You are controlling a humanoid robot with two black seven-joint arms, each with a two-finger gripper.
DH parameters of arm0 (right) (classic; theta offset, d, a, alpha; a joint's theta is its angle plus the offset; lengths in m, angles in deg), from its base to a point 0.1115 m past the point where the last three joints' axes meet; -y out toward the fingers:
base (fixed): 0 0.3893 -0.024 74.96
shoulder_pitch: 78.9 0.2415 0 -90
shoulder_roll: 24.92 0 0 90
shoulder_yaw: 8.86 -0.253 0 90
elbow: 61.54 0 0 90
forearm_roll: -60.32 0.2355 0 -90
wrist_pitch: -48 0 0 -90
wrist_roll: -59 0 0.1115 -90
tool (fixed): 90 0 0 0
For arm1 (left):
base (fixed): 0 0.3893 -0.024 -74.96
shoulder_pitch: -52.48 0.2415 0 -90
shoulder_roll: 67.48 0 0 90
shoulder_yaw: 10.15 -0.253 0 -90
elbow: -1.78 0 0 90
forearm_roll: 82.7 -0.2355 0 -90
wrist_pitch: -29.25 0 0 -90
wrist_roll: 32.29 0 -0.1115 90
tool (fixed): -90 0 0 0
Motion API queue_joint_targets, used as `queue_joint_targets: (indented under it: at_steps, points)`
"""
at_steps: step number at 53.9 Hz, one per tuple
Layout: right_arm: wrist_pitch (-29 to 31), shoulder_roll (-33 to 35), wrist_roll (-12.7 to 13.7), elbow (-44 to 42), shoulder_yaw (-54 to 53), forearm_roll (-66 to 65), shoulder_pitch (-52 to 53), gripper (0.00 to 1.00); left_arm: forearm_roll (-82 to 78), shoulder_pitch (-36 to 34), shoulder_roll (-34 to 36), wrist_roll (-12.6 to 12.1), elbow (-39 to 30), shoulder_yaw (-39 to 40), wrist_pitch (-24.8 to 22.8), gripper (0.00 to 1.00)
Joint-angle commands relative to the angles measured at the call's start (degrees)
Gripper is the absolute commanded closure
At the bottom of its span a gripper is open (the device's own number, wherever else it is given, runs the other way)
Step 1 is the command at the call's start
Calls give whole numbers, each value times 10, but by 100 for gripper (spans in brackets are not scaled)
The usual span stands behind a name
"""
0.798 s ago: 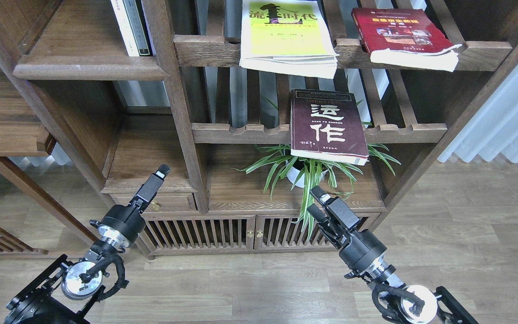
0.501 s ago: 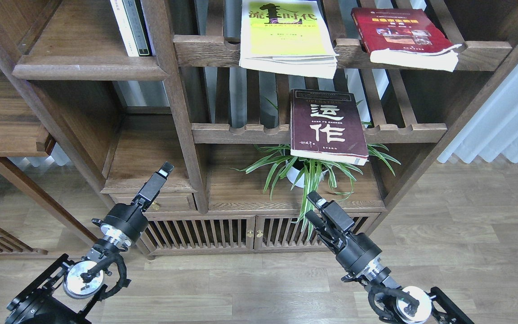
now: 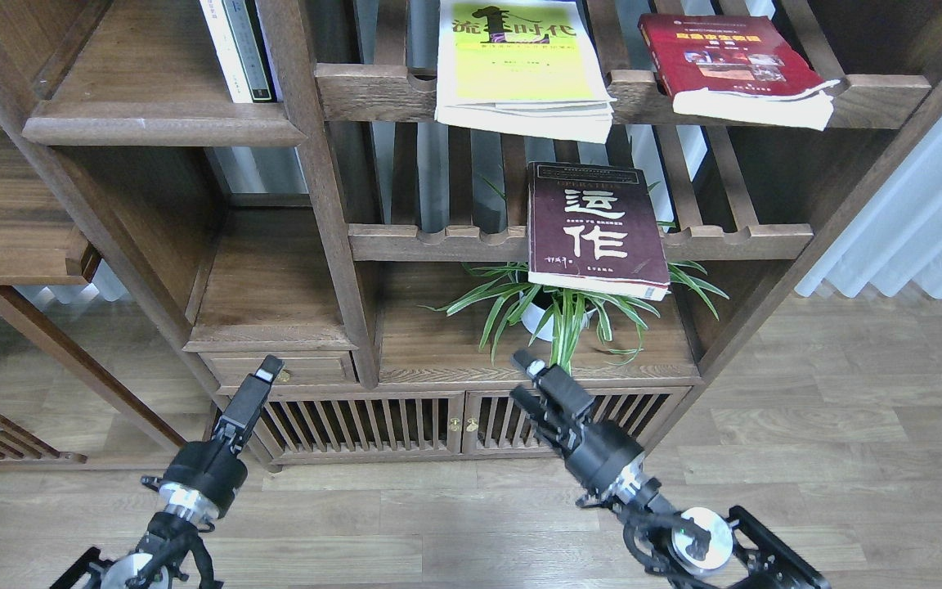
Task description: Organize books on shelf
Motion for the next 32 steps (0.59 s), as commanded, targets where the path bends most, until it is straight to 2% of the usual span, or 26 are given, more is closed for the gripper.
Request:
queue_joint_targets:
  at_steps: [1, 6, 7, 13, 21, 23, 26, 27, 29, 30, 32]
  points:
    - [0, 0, -51, -3, -1, 18, 30, 1, 0, 30, -12, 1, -4, 20, 0, 0]
    - [0, 0, -113, -39, -8, 33, 93, 1, 0, 30, -14, 1, -4, 30, 0, 0]
    - [0, 0, -118, -47, -19, 42, 106, 1, 0, 30, -19, 0, -4, 31, 0, 0]
    - [0, 0, -119, -52, -38, 45, 110, 2, 0, 31, -21, 0, -4, 31, 0, 0]
    - [0, 0, -118, -58, -52, 45, 111, 10, 0, 31, -21, 0, -3, 31, 0, 0]
    - [-50, 0, -122, -61, -53, 45, 119, 10, 0, 31, -22, 0, -4, 31, 0, 0]
    - [-100, 0, -155, -69, -58, 52, 143, 11, 0, 31, -21, 0, -4, 31, 0, 0]
    - [-110, 0, -160, -73, -63, 56, 151, 14, 0, 31, -21, 1, -4, 33, 0, 0]
    - [-112, 0, -160, -74, -69, 67, 154, 29, 0, 31, -21, 0, -4, 37, 0, 0]
    - [-109, 0, -160, -74, -74, 78, 154, 40, 0, 30, -21, 0, -4, 37, 0, 0]
    - [-105, 0, -160, -73, -78, 88, 154, 53, 0, 30, -21, 0, -4, 37, 0, 0]
